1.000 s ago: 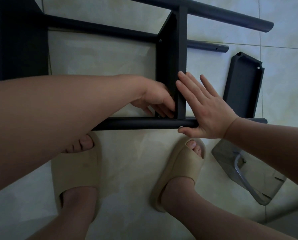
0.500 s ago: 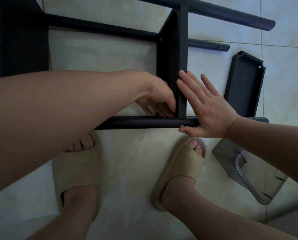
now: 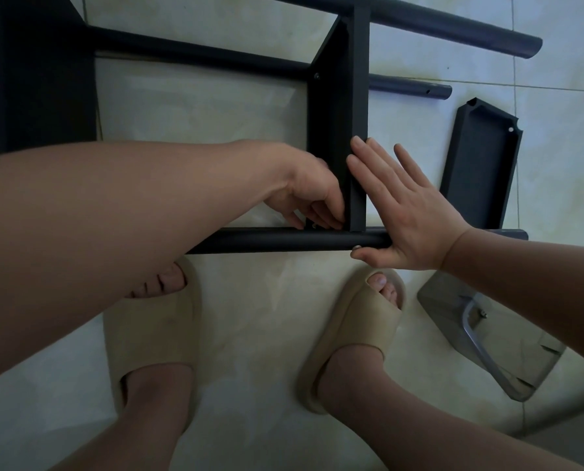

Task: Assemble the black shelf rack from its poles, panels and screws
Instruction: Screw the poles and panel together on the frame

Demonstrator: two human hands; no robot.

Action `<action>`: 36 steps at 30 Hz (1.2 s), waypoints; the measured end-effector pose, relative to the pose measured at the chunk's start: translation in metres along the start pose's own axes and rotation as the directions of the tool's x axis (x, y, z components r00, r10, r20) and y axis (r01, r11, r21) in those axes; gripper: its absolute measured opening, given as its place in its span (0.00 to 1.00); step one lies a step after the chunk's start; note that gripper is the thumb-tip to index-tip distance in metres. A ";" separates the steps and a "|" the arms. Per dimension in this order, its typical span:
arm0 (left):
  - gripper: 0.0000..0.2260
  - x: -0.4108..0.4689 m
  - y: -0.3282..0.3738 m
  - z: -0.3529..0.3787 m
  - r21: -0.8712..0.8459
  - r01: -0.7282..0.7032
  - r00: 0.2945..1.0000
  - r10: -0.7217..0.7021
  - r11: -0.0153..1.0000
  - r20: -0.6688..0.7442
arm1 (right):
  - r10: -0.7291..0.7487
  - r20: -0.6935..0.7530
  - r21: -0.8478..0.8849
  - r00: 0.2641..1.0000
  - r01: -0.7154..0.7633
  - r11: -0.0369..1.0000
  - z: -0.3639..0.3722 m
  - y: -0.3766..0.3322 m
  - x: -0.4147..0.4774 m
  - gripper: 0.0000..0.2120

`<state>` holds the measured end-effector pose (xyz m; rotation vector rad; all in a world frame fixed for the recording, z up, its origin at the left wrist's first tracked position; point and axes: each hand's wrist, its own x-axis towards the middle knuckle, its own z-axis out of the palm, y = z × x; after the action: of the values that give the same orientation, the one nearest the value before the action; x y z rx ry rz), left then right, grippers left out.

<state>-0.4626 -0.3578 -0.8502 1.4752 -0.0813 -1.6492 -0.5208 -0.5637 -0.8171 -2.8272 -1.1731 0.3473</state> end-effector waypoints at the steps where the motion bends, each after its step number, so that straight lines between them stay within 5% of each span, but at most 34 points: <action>1: 0.06 0.000 -0.001 0.001 -0.008 -0.017 1.000 0.017 1.000 -0.002 | -0.001 -0.003 0.001 1.000 0.001 1.000 0.000 0.000 0.000 0.50; 15: 0.09 0.004 -0.017 0.007 -0.147 -0.229 0.973 0.225 0.962 -0.044 | 0.005 -0.003 0.007 1.000 -0.005 1.000 -0.001 -0.001 0.001 0.50; 22: 0.05 0.001 -0.015 0.002 -0.077 -0.148 0.989 0.149 0.986 -0.003 | -0.001 -0.004 0.015 1.000 0.001 1.000 -0.001 -0.002 0.001 0.49; 28: 0.11 0.000 -0.005 -0.001 0.020 -0.071 0.997 0.070 0.997 0.029 | 0.006 0.009 0.012 1.000 -0.006 1.000 -0.003 -0.003 0.001 0.50; 36: 0.12 0.003 -0.011 0.003 -0.046 -0.167 0.986 0.166 0.985 -0.023 | 0.007 0.008 0.014 1.000 -0.008 1.000 -0.003 -0.003 0.001 0.50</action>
<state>-0.4712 -0.3542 -0.8578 1.4084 -0.1496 -1.4926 -0.5213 -0.5613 -0.8135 -2.8214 -1.1570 0.3662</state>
